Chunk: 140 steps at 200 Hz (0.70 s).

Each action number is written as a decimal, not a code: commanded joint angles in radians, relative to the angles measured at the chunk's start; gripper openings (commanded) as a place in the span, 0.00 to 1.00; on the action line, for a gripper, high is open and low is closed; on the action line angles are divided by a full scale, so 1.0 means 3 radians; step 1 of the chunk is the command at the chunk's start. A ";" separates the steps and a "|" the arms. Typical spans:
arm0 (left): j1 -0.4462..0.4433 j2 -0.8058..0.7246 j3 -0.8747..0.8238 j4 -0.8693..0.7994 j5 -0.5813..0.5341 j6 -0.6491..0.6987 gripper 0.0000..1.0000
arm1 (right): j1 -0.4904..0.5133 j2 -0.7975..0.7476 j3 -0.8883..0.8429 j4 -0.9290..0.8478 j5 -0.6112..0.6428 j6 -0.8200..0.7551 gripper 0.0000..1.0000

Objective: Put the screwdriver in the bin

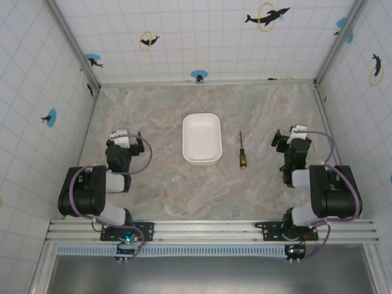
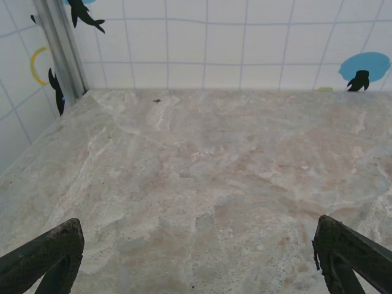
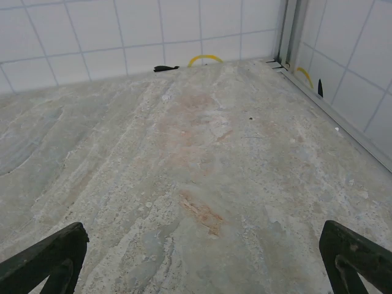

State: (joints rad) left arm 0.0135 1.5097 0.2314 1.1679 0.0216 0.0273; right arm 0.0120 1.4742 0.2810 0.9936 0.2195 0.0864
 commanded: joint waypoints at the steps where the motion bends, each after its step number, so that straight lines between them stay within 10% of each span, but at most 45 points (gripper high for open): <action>1: -0.0009 0.0007 0.0068 0.0051 -0.0010 0.0052 0.98 | 0.0009 -0.0005 0.0101 0.0062 0.0045 -0.0017 1.00; 140: -0.0020 -0.0095 0.0112 -0.0100 0.0041 0.0069 0.98 | 0.0094 -0.0347 0.0288 -0.0539 0.0048 -0.0130 0.95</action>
State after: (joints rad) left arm 0.0139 1.5093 0.2314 1.1675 0.0219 0.0273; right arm 0.0284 1.4525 0.2878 0.9501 0.2199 0.0666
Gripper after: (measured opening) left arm 0.976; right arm 0.951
